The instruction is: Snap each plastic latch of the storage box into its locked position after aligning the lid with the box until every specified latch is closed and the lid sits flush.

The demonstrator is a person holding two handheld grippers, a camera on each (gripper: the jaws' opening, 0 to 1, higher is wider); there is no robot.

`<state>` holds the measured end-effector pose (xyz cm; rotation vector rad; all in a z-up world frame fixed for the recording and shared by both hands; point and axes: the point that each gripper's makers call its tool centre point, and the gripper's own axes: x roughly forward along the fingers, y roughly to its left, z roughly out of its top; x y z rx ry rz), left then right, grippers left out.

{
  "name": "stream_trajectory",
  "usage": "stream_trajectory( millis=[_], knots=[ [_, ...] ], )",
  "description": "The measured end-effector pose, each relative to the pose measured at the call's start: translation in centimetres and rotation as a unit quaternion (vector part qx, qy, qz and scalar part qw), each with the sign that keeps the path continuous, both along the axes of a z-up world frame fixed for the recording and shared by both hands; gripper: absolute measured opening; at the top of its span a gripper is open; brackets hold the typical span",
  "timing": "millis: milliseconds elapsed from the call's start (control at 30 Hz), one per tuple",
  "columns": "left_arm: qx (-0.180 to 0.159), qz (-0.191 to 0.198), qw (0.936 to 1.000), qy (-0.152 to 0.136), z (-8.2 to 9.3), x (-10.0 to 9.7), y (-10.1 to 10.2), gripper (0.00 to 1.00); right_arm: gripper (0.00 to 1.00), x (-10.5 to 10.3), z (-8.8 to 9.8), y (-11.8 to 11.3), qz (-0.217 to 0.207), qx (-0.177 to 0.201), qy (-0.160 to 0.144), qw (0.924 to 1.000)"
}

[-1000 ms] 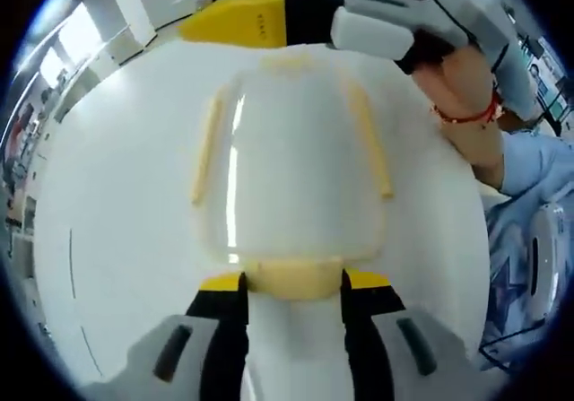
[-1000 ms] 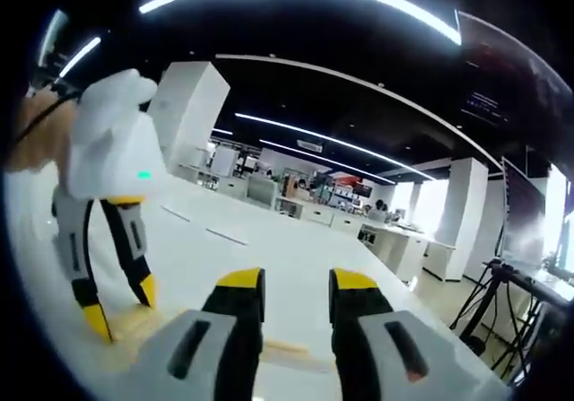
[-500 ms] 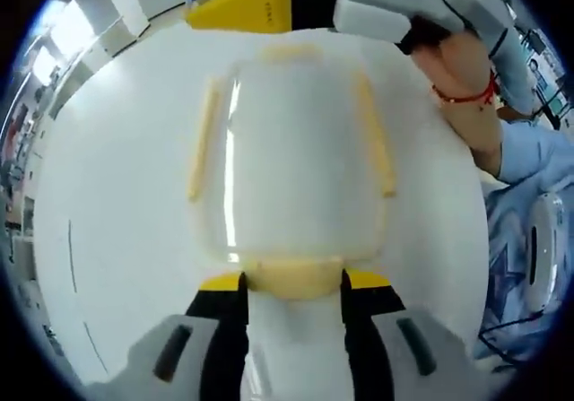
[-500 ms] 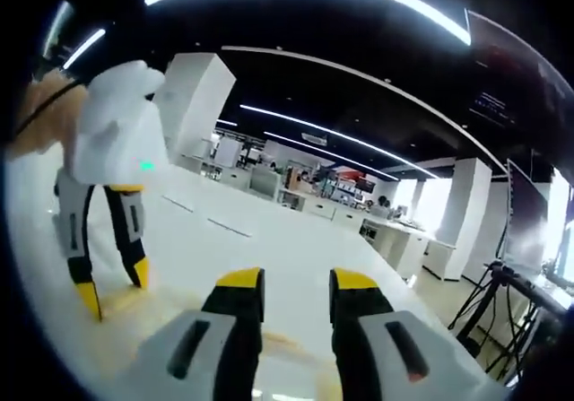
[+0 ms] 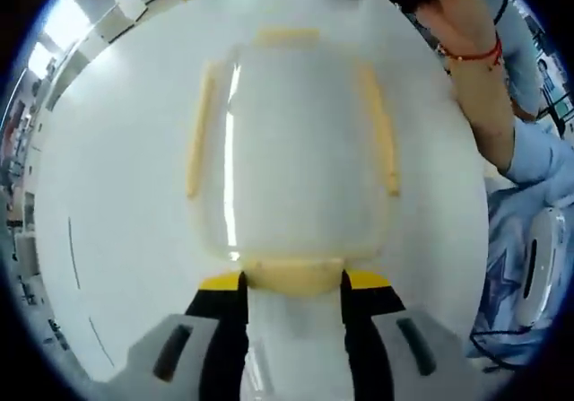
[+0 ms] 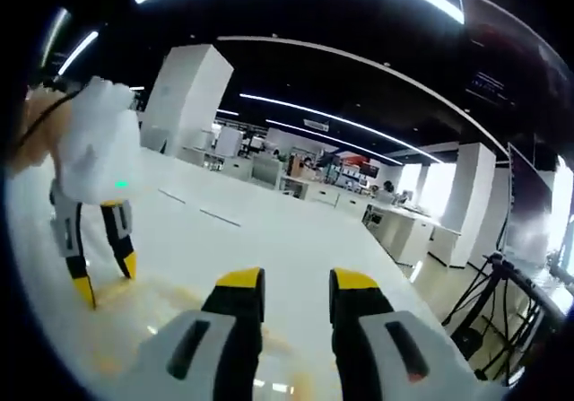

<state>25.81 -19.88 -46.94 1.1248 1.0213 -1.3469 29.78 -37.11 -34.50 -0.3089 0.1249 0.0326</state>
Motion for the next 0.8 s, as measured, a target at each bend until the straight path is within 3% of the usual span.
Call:
stream_trajectory(
  millis=[100,233,333,400,600,700,800],
  knots=[
    [0.005,0.000,1.0000,0.000,0.0,0.1,0.1,0.41,0.27,-0.3,0.4,-0.1,0.024,-0.029,0.006,0.9992],
    [0.001,-0.002,1.0000,0.001,-0.1,0.2,0.1,0.41,0.27,-0.8,-0.5,-0.1,0.068,-0.055,0.038,0.9954],
    [0.000,-0.001,1.0000,0.001,-0.1,0.2,0.1,0.41,0.27,-1.2,-1.6,-0.6,0.106,-0.089,0.065,0.9882],
    [-0.001,-0.001,1.0000,0.001,-0.1,0.2,0.2,0.41,0.27,-1.5,-2.4,-1.3,0.125,-0.119,0.089,0.9809],
    [-0.006,0.001,1.0000,0.002,-0.1,0.2,0.3,0.41,0.28,-2.4,-4.3,-1.5,0.204,-0.156,0.158,0.9535],
    [-0.009,0.002,1.0000,0.002,-0.1,0.2,0.3,0.41,0.30,-2.8,-5.6,-1.8,0.232,-0.187,0.206,0.9320],
    [-0.010,0.002,0.9999,0.003,-0.1,0.2,0.3,0.41,0.32,-3.0,-5.9,-1.9,0.237,-0.196,0.216,0.9267]
  ],
)
